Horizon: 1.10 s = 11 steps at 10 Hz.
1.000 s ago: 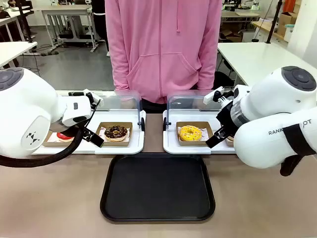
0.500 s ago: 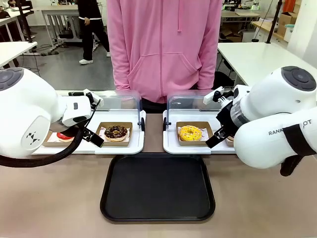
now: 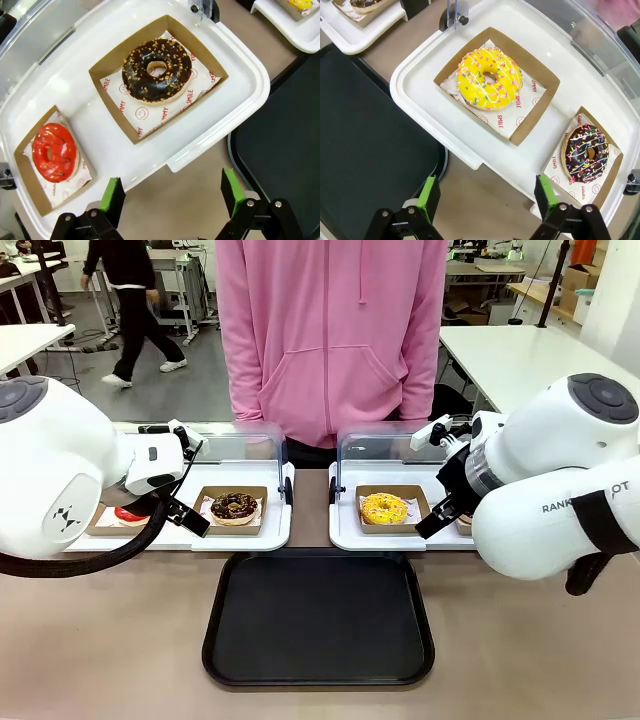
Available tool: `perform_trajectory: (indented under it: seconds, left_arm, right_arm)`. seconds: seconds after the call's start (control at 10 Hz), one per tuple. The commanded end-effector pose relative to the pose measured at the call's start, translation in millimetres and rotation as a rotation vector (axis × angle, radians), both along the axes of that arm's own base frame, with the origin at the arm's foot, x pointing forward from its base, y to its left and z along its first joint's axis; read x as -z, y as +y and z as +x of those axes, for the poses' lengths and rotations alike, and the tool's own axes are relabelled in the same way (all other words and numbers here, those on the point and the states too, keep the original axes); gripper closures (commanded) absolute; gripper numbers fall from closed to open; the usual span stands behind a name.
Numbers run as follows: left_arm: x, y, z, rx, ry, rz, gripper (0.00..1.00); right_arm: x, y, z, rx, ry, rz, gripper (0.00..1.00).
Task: Move the fourth donut from the left to the tray.
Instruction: Pick up the Paper togo box containing the Donut indicated by the person and place it on the Handle tray.
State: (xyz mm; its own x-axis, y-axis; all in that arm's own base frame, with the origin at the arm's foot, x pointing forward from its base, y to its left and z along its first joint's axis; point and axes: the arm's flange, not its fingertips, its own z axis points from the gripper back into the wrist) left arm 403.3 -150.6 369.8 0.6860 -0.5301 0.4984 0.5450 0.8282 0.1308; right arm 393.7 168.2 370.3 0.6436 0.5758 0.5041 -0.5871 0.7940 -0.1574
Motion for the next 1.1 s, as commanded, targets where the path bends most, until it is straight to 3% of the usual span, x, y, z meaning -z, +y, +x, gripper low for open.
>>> perform_trajectory:
  seconds: [0.0, 0.3, 0.5, 0.7, 1.0]
  left_arm:
    - [-32.9, 12.1, 6.6, 0.021, -0.02, -0.059, 0.0]
    - [-113.5, 75.3, 33.5, 0.154, 0.031, -0.188, 0.0]
    - [-138.9, 145.6, 49.0, 0.303, 0.089, -0.293, 0.0]
    - [-141.7, 206.3, 53.0, 0.428, 0.073, -0.402, 0.0]
    - [-130.0, 284.2, 43.5, 0.579, -0.011, -0.542, 0.0]
  right_arm:
    - [-36.1, -9.6, 6.5, 0.0, -0.026, 0.011, 0.0]
    - [-124.2, -69.3, 15.0, -0.044, -0.027, 0.099, 0.0]
    - [-163.1, -145.7, 8.4, -0.121, -0.033, 0.236, 0.0]
    - [-176.5, -219.0, -1.0, -0.192, -0.079, 0.34, 0.0]
    - [-164.1, -315.7, -23.6, -0.308, -0.169, 0.514, 0.0]
